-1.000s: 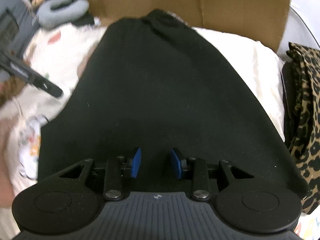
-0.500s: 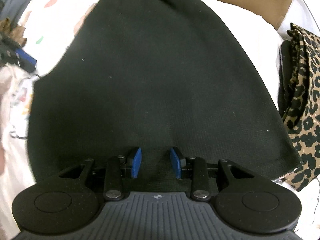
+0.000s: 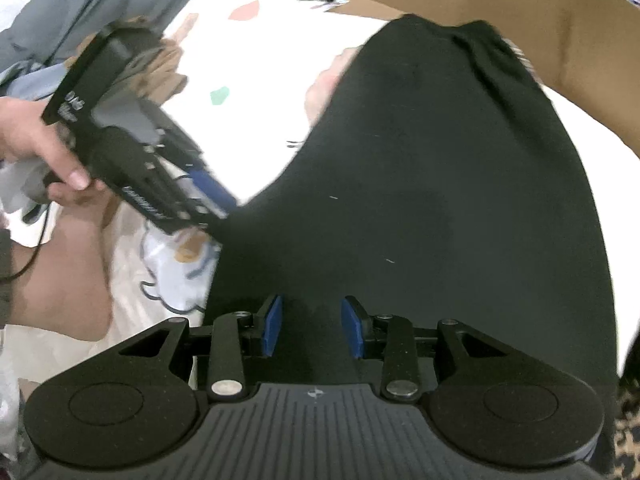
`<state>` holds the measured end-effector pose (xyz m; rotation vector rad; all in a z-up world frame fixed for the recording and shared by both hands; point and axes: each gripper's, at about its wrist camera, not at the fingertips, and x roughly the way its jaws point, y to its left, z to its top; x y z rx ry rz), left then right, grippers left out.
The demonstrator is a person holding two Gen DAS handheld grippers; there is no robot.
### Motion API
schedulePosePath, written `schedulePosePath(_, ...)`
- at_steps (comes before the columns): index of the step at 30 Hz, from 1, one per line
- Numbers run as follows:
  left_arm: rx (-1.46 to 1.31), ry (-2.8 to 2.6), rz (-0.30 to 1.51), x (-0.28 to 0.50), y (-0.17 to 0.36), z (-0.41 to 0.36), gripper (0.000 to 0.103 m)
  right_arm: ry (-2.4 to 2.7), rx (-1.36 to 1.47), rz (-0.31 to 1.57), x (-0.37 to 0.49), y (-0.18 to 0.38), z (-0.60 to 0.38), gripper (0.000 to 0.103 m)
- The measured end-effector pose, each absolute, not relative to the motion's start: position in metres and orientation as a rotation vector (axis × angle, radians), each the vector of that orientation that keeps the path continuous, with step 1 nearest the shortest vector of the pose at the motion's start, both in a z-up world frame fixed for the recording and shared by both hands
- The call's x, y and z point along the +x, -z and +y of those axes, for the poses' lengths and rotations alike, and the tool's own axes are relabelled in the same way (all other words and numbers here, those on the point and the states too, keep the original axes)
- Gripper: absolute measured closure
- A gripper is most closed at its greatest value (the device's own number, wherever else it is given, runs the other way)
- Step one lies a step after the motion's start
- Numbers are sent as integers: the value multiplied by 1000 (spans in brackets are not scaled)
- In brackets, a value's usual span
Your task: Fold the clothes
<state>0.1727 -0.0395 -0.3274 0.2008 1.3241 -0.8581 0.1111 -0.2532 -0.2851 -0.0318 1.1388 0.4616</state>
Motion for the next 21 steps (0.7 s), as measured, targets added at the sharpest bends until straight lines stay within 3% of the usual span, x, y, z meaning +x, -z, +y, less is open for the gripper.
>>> schedulePosePath(4,149,842,1303,177,326,-41,50,-497,2,1127,114,286,-237,62)
schedulePosePath(5,137,838,1297,178,325,-41,50,-496,32,1116,116,288,-235,60)
schedulePosePath(6,125,837,1290,179,322,-40,49,-495,61,1106,118,289,-232,48)
schedulePosePath(8,104,828,1276,178,319,-38,48,-492,102,1085,119,292,-227,42)
schedulePosePath(14,24,829,1284,182,315,-39,48,-506,17,1084,110,306,-202,43)
schedulePosePath(16,-3,832,1290,181,314,-39,48,-502,-8,1085,108,309,-199,47)
schedulePosePath(18,-12,833,1295,191,315,-41,48,-497,3,1099,107,312,-203,72)
schedulePosePath(21,15,843,1308,193,315,-47,48,-504,10,1107,105,311,-214,97)
